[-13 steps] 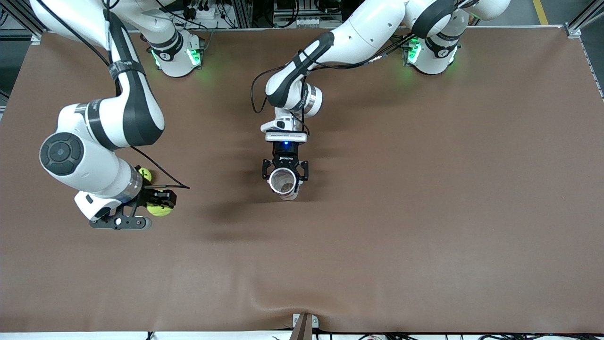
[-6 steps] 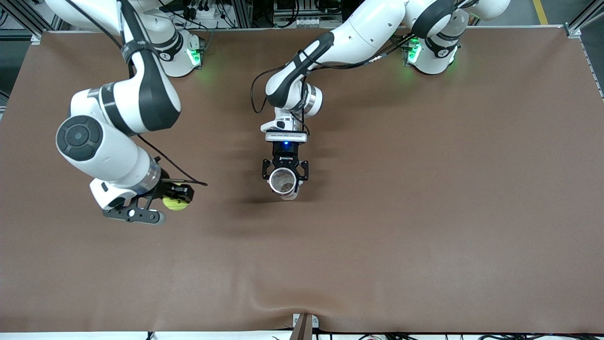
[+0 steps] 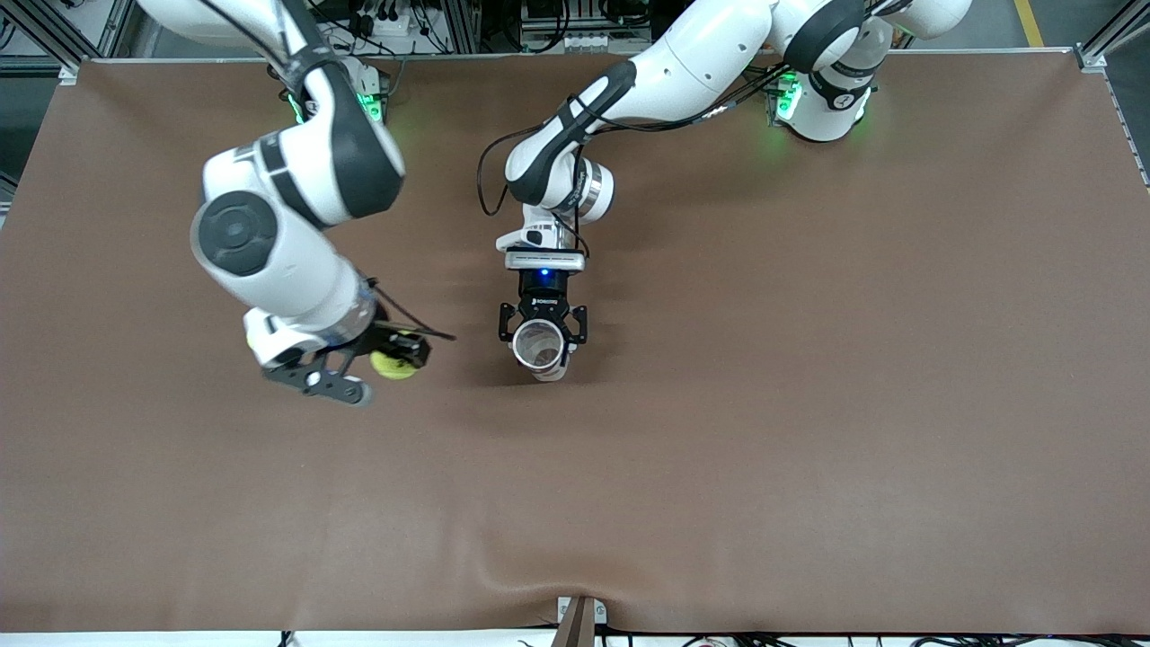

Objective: Insert tennis ball vertically with right arm
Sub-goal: 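Carry the tennis ball with the right gripper over the can opening, then lower the ball into the can and open the right gripper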

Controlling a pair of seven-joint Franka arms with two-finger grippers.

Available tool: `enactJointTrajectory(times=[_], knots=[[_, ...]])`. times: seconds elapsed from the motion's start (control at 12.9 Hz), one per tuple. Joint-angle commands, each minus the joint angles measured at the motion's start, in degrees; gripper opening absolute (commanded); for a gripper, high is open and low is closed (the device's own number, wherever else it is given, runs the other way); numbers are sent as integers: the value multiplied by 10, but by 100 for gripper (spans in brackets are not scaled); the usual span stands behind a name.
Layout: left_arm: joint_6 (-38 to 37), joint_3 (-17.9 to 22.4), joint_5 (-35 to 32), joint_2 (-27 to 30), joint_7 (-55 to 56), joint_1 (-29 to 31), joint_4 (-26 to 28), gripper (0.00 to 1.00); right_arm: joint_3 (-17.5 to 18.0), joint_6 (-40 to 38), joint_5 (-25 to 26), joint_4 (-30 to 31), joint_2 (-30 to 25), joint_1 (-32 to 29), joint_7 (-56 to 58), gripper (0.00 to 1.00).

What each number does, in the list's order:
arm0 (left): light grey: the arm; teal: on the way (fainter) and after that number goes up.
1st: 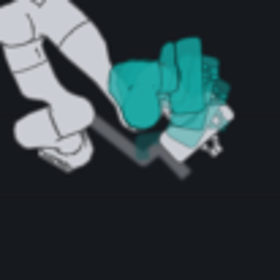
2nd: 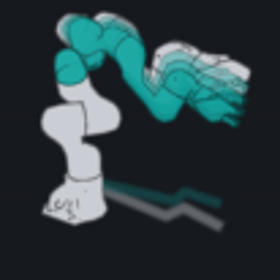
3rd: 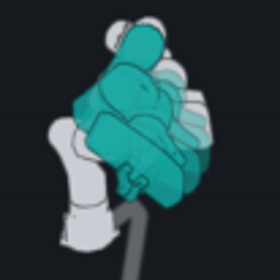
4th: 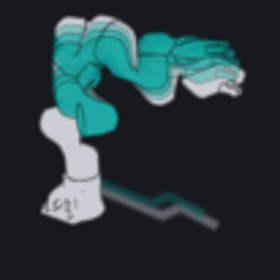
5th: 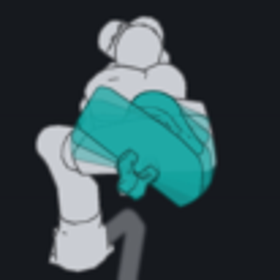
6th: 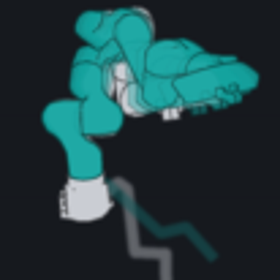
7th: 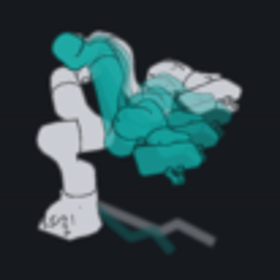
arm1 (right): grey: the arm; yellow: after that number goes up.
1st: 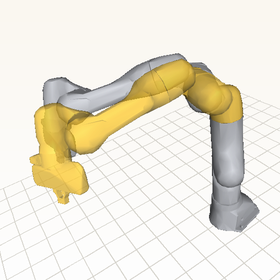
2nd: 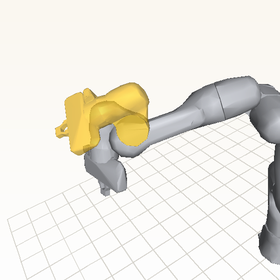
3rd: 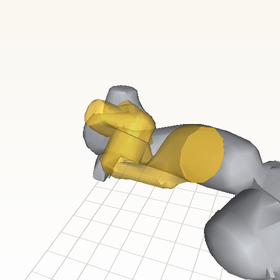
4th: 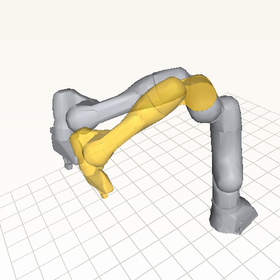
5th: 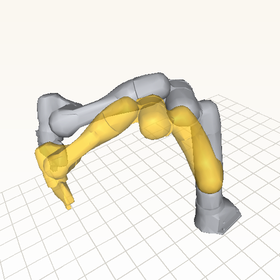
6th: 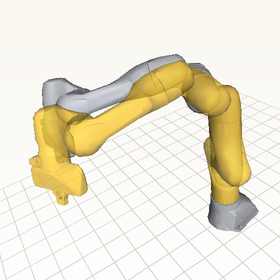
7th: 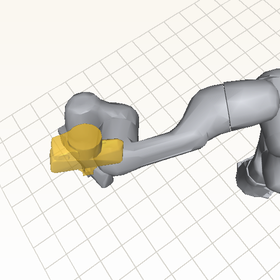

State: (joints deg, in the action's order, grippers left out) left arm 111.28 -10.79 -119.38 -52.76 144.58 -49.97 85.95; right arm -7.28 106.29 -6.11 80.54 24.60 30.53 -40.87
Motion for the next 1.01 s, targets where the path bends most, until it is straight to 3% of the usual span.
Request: enactJointTrajectory(times=[0.0, 0.54, 0.93], knots=[[-12, 1, -22, -20, 11, -4, -27, 73, -6, -1, -16, -31, 13, 35, -77, 11], [-12, 1, -22, -20, 10, -4, -27, 77, -6, 110, -35, -43, 27, 100, -235, 11], [-12, 1, -22, -22, 10, -4, -27, 77, -8, 115, -26, -42, 54, 124, -239, 12]])
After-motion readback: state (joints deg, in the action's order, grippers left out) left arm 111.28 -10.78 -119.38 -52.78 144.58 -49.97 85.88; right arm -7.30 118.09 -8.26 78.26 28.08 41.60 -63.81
